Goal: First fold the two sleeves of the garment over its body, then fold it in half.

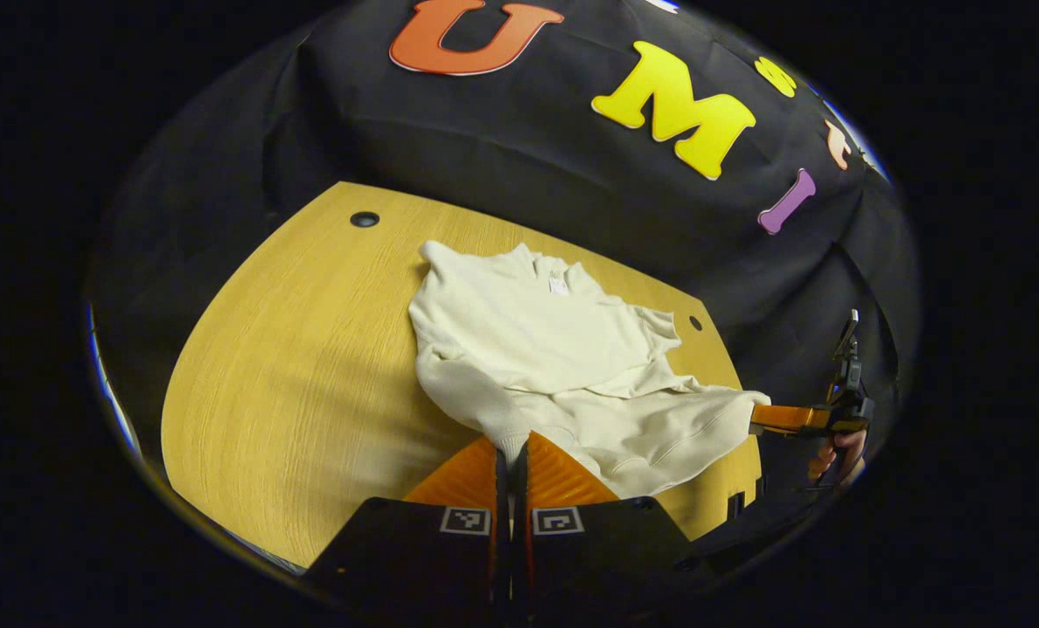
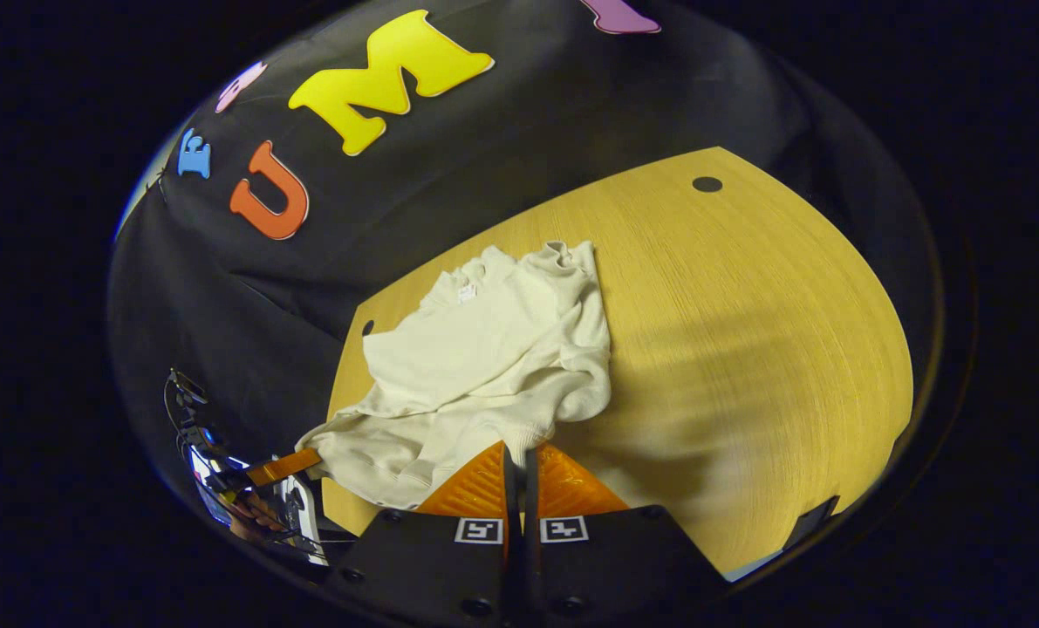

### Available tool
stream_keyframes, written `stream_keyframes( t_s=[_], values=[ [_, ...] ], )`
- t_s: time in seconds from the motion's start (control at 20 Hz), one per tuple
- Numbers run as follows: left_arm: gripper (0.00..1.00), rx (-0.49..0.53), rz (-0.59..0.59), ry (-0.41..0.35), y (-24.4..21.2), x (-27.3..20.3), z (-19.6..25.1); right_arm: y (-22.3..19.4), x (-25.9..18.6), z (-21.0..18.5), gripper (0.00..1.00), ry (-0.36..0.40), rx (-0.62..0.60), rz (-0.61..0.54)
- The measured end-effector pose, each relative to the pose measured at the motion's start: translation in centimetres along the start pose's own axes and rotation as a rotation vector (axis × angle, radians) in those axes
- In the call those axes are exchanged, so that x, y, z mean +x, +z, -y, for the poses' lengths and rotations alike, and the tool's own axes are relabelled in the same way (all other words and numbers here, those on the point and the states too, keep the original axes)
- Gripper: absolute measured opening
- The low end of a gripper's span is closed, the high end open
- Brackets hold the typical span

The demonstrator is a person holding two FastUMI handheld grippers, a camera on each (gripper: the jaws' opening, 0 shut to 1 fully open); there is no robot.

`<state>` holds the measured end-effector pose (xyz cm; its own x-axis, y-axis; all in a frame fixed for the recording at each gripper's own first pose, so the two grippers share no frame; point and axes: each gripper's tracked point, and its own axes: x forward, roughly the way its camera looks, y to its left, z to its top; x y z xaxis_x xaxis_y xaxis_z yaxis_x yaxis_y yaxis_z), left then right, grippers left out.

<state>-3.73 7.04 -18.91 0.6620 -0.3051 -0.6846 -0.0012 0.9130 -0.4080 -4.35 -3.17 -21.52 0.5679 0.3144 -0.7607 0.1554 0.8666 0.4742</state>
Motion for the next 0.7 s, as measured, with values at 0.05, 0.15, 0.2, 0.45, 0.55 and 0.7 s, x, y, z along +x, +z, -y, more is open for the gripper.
stream_keyframes(
  t_s=[0.05, 0.15, 0.2, 0.45, 0.55, 0.7],
  values=[
    [0.04, 0.005, 0.024, -0.008, 1.5, 0.2, 0.3, 1.0, 0.1, -0.8, 0.01, 0.012, -0.012, 0.011],
    [0.04, 0.011, 0.067, -0.020, 4.6, 0.4, 0.8, 3.2, 0.0, -2.2, 0.01, 0.034, -0.035, 0.035],
    [0.03, 0.006, 0.087, -0.033, 6.1, 0.4, 1.3, 4.4, 0.1, -2.9, 0.01, 0.043, -0.050, 0.047],
    [0.03, -0.003, 0.138, -0.053, 12.7, 2.3, 1.9, 11.6, 1.1, -6.4, 0.01, 0.096, -0.033, 0.103],
    [0.03, -0.034, 0.148, -0.052, 15.1, 3.6, 1.6, 14.3, 2.4, -7.0, 0.01, 0.109, -0.004, 0.117],
    [0.03, -0.097, 0.137, -0.036, 17.5, 7.0, 0.0, 17.4, 5.3, -6.4, 0.01, 0.115, 0.071, 0.102]
  ],
)
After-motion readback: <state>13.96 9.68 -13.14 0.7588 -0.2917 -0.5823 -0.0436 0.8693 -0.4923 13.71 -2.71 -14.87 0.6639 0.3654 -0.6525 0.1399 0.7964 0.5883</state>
